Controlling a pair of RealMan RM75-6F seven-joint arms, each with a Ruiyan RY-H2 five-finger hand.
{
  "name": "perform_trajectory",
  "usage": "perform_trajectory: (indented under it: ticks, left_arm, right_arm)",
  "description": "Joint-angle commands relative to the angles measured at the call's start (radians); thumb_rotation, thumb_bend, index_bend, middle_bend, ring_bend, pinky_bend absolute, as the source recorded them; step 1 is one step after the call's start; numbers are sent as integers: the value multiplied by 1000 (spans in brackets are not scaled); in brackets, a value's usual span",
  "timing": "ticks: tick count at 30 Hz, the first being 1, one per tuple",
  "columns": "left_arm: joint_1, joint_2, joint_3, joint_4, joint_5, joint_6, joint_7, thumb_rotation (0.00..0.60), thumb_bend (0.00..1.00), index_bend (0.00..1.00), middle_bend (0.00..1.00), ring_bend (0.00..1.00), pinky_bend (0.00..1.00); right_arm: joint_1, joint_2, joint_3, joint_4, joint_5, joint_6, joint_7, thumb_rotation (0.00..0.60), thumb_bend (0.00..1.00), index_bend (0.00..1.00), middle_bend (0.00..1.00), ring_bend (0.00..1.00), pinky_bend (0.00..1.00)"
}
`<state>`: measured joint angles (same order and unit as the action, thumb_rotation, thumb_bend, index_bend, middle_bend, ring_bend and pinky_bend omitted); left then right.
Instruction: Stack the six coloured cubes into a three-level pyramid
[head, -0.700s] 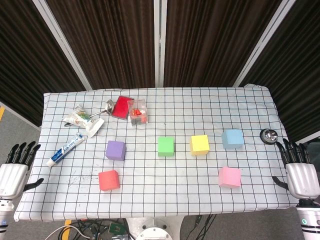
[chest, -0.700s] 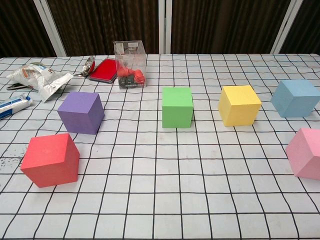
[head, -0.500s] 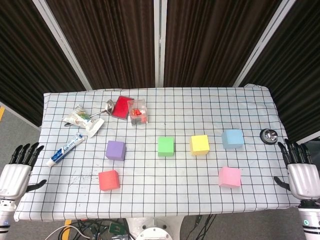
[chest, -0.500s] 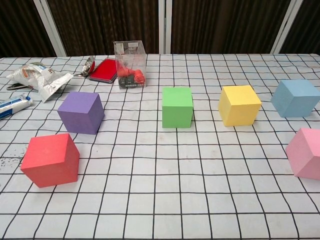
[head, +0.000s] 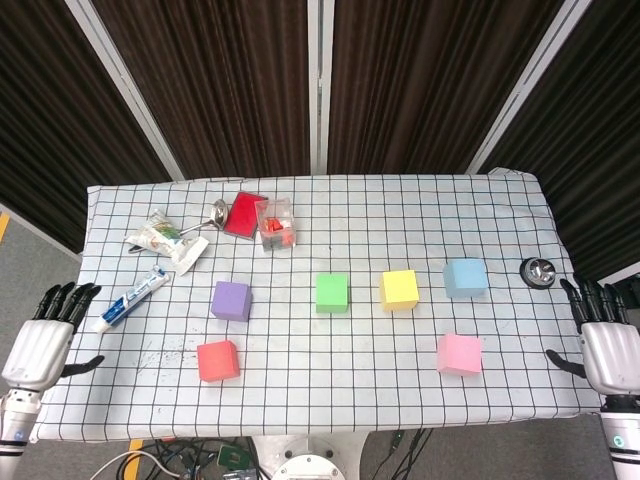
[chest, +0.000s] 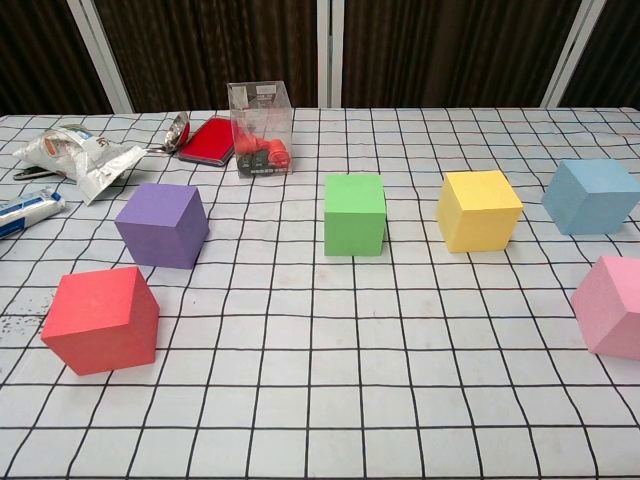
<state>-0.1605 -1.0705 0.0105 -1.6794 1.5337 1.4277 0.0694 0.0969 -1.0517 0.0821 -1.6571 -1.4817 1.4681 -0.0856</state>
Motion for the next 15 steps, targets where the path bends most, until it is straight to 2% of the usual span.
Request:
perform_trajectory:
  ticks: [1, 4, 8, 15]
  left_arm:
    - [-30, 12, -11, -25, 5, -41, -43, 600, 0, 73, 154, 15, 73]
    - [-76, 15, -24, -35, 12, -102, -103, 600, 0, 73, 181, 32, 98]
    - [-138, -24, -58, -17, -3, -170, -96, 600, 0, 73, 181, 32, 93]
    - [-255, -138, -129, 0, -154, -344, -105, 600, 0, 73, 180, 31, 72]
  right_arm:
    - [11, 26, 2, -35, -18, -10, 39, 600, 0, 0, 0, 0, 0]
    - [23, 66, 4, -63, -36, -24, 86, 600, 0, 0, 0, 0, 0]
    - [36, 101, 27, -89, -19, -26, 69, 600, 0, 0, 0, 0, 0]
    - [52, 109, 49, -130, -11, -21, 52, 600, 0, 0, 0, 0, 0]
